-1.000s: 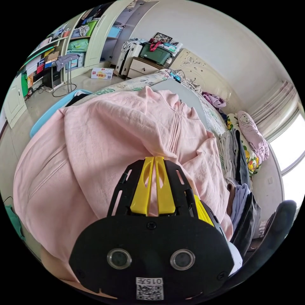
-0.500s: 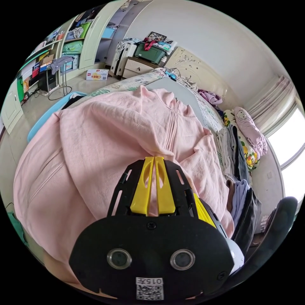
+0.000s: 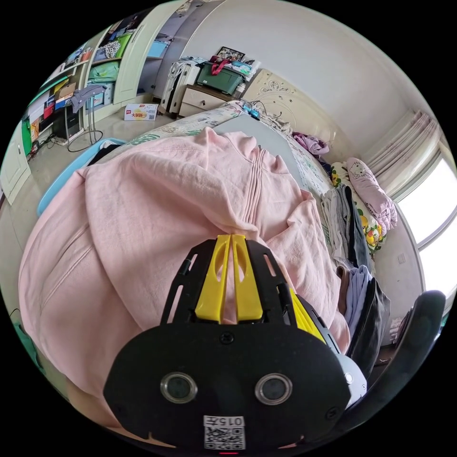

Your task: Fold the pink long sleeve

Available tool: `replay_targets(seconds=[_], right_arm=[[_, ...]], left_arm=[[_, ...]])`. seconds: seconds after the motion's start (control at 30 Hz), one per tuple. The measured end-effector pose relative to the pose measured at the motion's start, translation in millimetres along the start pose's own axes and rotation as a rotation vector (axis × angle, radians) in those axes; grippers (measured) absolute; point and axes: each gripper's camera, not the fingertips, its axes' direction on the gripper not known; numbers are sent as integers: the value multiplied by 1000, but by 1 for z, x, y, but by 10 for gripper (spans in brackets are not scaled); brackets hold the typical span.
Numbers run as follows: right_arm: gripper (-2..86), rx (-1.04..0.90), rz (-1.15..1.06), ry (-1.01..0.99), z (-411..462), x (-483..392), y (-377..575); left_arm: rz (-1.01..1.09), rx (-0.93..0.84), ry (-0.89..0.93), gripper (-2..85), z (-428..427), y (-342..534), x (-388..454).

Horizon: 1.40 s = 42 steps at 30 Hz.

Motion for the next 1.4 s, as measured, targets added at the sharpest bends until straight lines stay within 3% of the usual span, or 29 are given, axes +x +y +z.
replay_targets(seconds=[1.4], right_arm=[[-7, -1, -19, 0, 12, 52, -10]], left_arm=[[24, -38, 22, -7, 12, -19, -16]])
